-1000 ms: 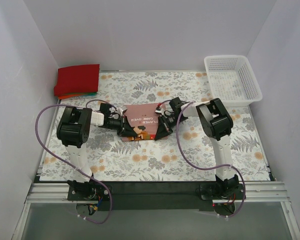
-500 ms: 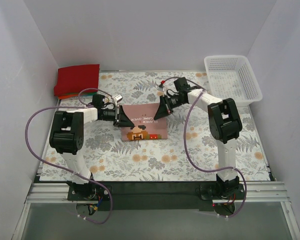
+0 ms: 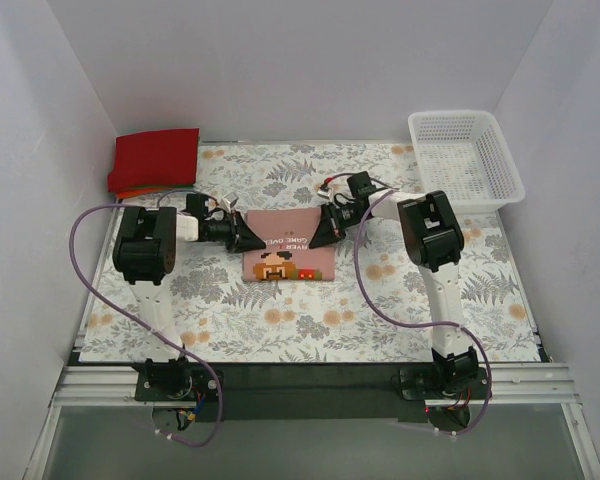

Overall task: Fold and stack the t-shirts
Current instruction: Fold the tshirt

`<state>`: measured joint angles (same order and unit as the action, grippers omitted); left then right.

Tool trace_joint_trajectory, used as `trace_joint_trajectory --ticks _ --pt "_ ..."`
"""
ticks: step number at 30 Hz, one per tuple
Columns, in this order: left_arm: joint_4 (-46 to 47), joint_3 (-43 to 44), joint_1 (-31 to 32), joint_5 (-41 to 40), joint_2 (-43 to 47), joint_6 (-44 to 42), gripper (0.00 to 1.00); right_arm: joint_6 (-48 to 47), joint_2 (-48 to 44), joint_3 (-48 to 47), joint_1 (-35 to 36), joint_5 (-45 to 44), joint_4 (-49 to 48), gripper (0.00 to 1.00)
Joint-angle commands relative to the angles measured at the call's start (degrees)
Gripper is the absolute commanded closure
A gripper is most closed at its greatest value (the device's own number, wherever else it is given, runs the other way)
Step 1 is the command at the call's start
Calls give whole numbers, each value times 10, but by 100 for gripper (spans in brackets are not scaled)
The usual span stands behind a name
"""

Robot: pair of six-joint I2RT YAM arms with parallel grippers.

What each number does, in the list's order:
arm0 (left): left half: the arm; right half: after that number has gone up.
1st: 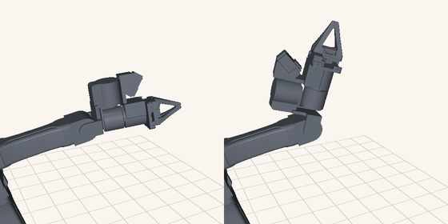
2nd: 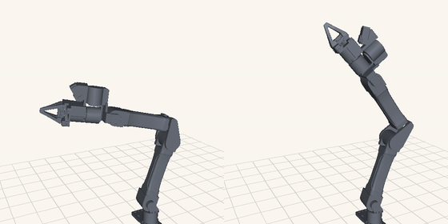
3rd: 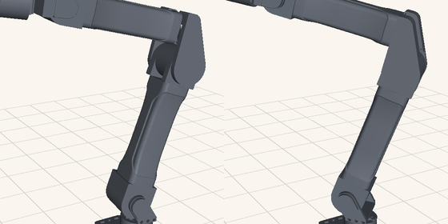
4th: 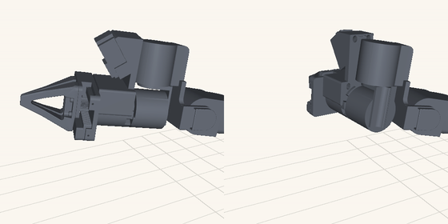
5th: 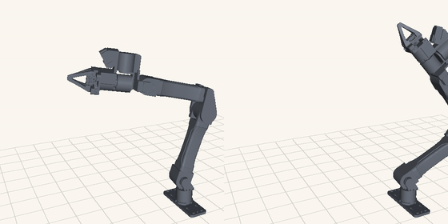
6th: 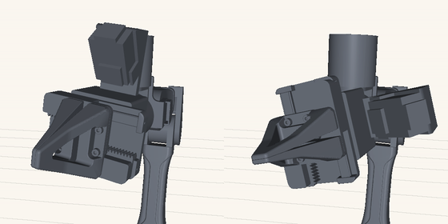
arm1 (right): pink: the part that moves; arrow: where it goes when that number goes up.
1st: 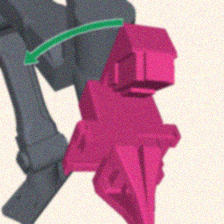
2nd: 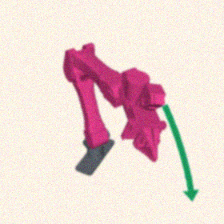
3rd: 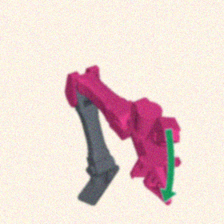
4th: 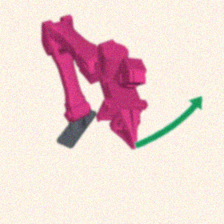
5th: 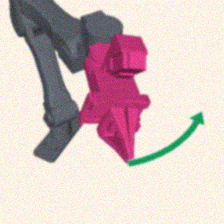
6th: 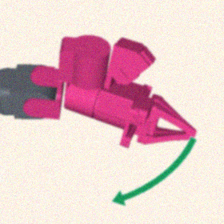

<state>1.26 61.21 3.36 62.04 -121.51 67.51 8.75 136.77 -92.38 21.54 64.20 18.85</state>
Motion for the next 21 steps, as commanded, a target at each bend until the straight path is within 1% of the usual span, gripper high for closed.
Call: trace_joint_trajectory --ticks 1,3,5,7,9,10,12,15,16,17,19,21 --pt "-48 -10 -32 -39 7 -29 94 -43 -26 35 -21 -70 -2 99" --pt "-69 -14 -33 -25 35 -74 93 -64 -50 34 -25 -65 27 99" --pt "-79 -18 -33 16 94 -88 91 -75 -79 12 -26 -45 62 99" --pt "-79 -7 -33 31 136 -91 90 -70 -99 -6 -26 -37 65 99" --pt "-74 12 -32 29 143 -82 90 -60 -106 -52 -26 -31 62 99" --pt "-51 28 -30 26 141 -59 90 -41 -102 -74 -26 -30 59 99" --pt "-24 47 -23 13 120 -30 90 -11 -71 -128 -25 -22 45 99" --pt "41 77 -13 -9 71 40 91 49 -28 -154 -25 -18 -14 99" --pt "85 80 -11 -18 60 62 91 64 -19 -155 -23 -15 -47 99" --pt "106 84 -8 -26 39 88 90 91 0 -157 -23 -13 -64 99" --pt "128 97 -7 -55 11 103 90 108 21 -175 -24 -17 -93 99" --pt "132 118 -7 -66 -32 116 91 104 55 -193 -26 -35 -91 99"
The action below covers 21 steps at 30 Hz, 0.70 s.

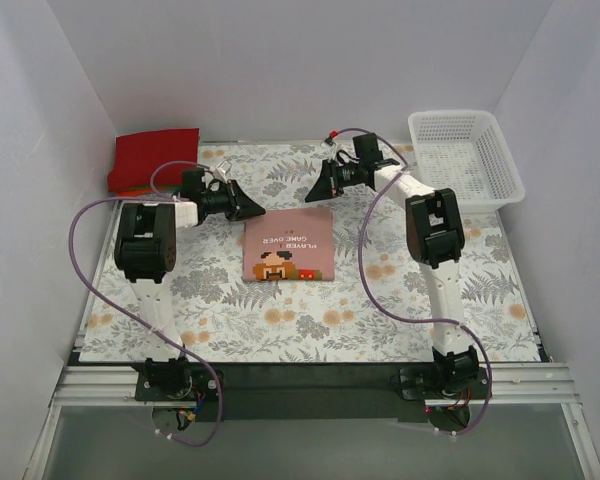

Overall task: Fold and stack the t-shirts
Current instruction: Fold the tshirt

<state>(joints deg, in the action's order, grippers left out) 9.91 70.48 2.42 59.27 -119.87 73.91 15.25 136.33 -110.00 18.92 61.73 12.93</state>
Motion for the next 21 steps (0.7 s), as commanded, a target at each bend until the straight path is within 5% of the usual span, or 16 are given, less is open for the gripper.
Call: trace_joint_trajectory --ticks 1,11,16,17,18,19,21 --pt "42 31 2 -49 -60 54 91 37 70 -29 -4 -15 -33 99" --pt "5 43 -21 -89 -99 14 90 1 105 -8 -42 -74 -33 99" --pt "-27 37 -41 -64 -21 -53 74 -6 42 -5 -56 -87 -29 99" --pt "-34 36 -50 -61 1 -81 66 -11 10 -6 -61 -92 -26 96" --pt "-51 35 -63 -54 43 -99 57 -27 -27 -6 -63 -105 -13 81" --pt "-66 35 -63 -53 66 -117 57 -38 -27 -3 -65 -115 -13 81" --pt "-109 42 -83 -72 133 -198 41 -64 -82 4 -65 -132 11 57"
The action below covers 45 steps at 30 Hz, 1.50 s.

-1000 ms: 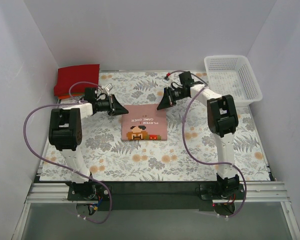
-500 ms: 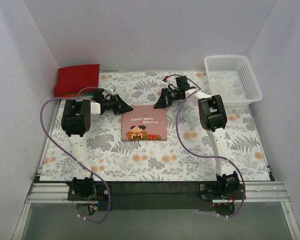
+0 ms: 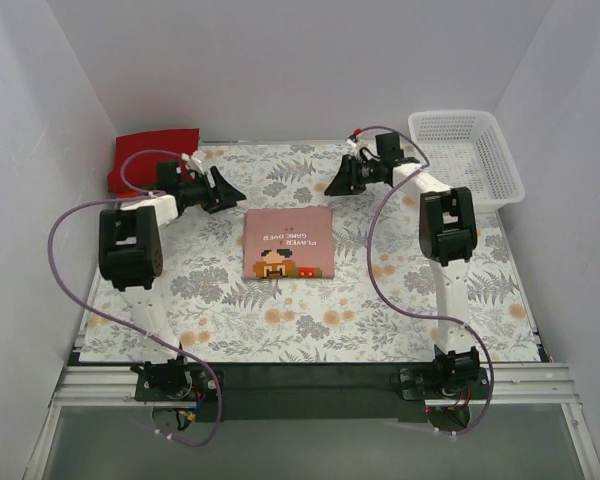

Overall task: Fold and stack the t-shirts
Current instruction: Fold the tshirt, then neatly place the folded tshirt to the corner

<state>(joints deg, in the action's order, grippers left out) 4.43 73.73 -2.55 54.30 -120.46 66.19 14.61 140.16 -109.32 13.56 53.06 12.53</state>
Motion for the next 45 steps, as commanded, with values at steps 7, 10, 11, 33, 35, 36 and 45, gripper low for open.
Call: trace_joint_trajectory --ticks 7,10,11,33,35,36,45 --pt "-174 -37 -112 -58 345 -227 14 -234 -261 25 39 -164 187 22" --pt "-210 -55 -125 -110 398 -217 13 -296 -326 57 91 -276 227 18" --pt "-215 -65 -124 -147 431 -214 13 -314 -361 84 109 -306 228 13" --pt "-367 -226 -126 -162 513 -135 10 -401 -219 89 516 -649 151 9" --pt "-368 -221 -126 -151 504 -140 10 -398 -192 78 525 -652 151 21" --pt "-365 -220 -127 -149 503 -138 10 -398 -184 70 526 -661 152 26" --pt "-342 -221 -130 -127 480 -110 12 -397 -132 40 531 -645 153 55"
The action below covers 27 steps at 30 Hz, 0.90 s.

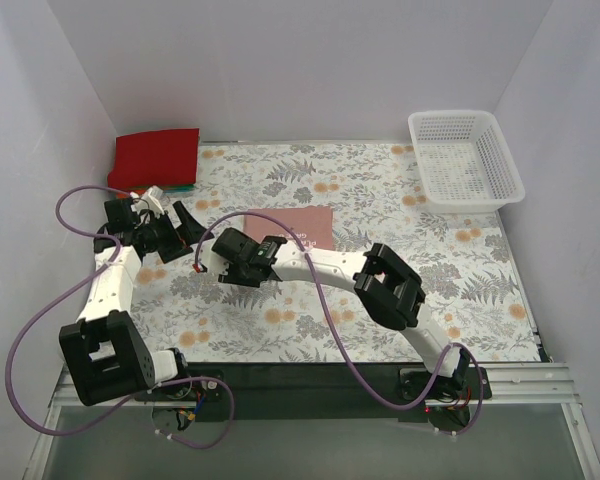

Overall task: Fold and stack the t-shirts
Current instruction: Neatly place the folded tshirt to the corner

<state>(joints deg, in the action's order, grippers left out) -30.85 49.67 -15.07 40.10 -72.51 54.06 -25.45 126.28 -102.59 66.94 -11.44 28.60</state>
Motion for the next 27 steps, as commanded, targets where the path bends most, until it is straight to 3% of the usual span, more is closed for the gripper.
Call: trace_joint_trajectory --ticks 1,9,12,13,17,21,24,27 --pt "14 18 -4 15 1 11 12 4 10 -27 -2 1 -7 55" --pt "25 10 -6 22 -13 13 11 9 29 -24 -2 19 -6 50" --pt "29 9 -7 19 -23 12 11 7 39 -22 -3 9 -5 53" --pt "31 4 -7 18 -25 13 11 7 39 -21 -4 9 -6 57" --pt "51 -22 -11 31 -42 48 10 8 21 -10 -10 18 -6 98" --pt "130 -68 -12 70 -55 127 10 5 -5 4 -28 78 -7 99" --pt "257 -118 -2 85 -54 200 7 5 -24 14 -49 110 -11 99" --pt "279 -123 26 71 -85 214 6 7 -36 15 -60 156 -13 99"
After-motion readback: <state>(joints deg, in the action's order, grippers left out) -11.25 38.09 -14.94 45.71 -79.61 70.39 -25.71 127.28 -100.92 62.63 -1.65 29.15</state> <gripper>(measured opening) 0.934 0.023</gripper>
